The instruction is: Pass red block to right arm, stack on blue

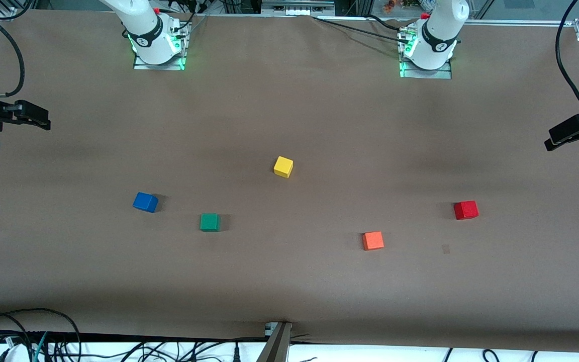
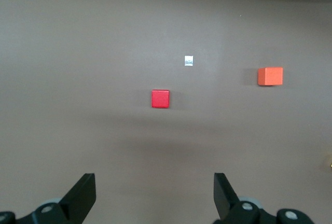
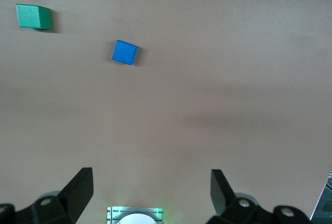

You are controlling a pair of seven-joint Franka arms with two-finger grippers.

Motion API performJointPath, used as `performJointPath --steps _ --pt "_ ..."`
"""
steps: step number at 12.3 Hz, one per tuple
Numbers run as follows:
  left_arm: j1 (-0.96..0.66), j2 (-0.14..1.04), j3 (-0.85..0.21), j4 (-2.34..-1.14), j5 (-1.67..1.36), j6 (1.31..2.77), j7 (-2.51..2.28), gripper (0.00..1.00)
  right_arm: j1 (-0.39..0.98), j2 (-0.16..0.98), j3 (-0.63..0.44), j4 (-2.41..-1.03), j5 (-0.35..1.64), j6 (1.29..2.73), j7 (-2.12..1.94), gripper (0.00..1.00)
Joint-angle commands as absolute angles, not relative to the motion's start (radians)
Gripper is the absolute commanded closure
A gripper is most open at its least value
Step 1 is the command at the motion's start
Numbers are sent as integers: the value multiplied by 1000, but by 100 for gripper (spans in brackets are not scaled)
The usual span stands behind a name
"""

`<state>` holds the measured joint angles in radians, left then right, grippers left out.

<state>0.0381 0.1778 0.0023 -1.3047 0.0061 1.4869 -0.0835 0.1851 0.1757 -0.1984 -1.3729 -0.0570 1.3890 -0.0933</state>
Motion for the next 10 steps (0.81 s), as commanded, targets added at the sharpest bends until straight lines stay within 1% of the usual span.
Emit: performJointPath --steps 1,6,8,10 --pt "18 186 0 -1285 23 1523 -58 0 183 176 -196 -1362 -57 1388 -94 0" --pt "9 192 -3 -1285 17 1545 -58 0 186 176 -195 -1361 -57 1410 -83 0" --pt "-3 286 -12 -1287 32 1543 -63 0 189 176 -193 -1361 -55 1408 -81 0" --pt "9 304 -9 -1299 34 1539 -61 0 187 176 -195 -1361 -55 1408 -81 0"
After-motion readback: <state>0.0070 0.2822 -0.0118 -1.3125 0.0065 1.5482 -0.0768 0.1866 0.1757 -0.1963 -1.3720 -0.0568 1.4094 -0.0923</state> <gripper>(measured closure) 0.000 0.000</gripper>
